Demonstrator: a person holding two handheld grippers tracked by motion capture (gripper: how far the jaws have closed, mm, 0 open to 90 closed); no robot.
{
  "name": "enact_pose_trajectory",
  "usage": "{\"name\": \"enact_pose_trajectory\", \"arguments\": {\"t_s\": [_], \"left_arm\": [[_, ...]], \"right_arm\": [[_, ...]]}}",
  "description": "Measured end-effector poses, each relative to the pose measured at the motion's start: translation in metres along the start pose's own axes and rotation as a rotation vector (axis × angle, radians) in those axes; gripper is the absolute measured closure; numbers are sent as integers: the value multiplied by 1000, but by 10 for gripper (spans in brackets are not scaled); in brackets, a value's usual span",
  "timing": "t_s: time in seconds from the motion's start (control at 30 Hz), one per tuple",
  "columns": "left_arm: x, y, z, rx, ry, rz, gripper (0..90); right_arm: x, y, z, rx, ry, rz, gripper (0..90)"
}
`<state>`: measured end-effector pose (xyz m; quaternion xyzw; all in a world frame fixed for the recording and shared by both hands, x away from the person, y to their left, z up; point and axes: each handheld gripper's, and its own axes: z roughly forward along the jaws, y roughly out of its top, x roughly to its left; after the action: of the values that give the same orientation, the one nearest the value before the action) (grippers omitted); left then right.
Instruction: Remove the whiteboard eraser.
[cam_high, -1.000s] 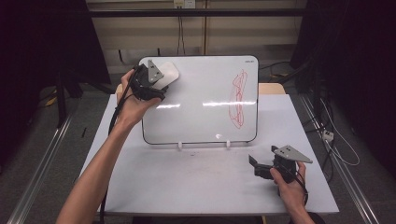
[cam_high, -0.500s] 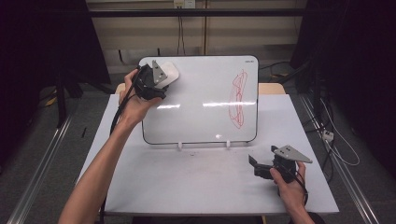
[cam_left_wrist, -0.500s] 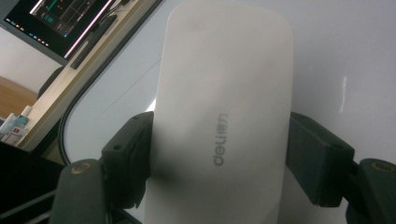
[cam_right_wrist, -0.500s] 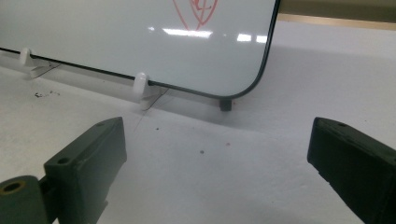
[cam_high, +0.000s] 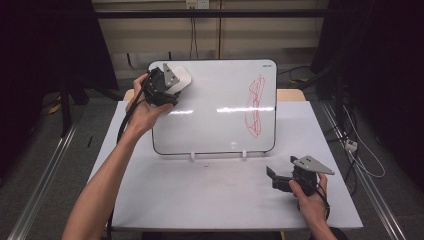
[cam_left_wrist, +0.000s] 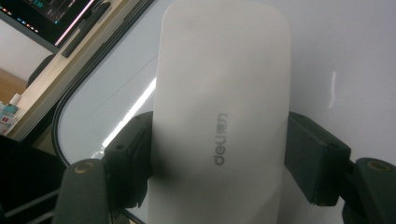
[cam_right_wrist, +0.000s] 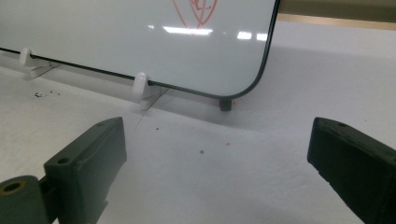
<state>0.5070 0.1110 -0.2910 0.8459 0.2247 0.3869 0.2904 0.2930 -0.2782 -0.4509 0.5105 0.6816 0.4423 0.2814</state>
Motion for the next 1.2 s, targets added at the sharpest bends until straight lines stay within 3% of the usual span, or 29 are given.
{"name": "enact_pose_trajectory", "arguments": {"t_s": [0.5,0.83,1.0,1.2], "left_arm": [[6,-2,-2,-30,-46,-100,305],[10,-7,-4,-54,-101,-155,306],[12,-6,-13,-103,-120,-176,307],[8,-5,-27,-156,-114,-205,307]], "right_arm": [[0,0,0,2,3,3,46],[1,1,2,4,0,14,46],[0,0,2,3,-3,14,46],[0,0,1,3,-4,14,46]]}}
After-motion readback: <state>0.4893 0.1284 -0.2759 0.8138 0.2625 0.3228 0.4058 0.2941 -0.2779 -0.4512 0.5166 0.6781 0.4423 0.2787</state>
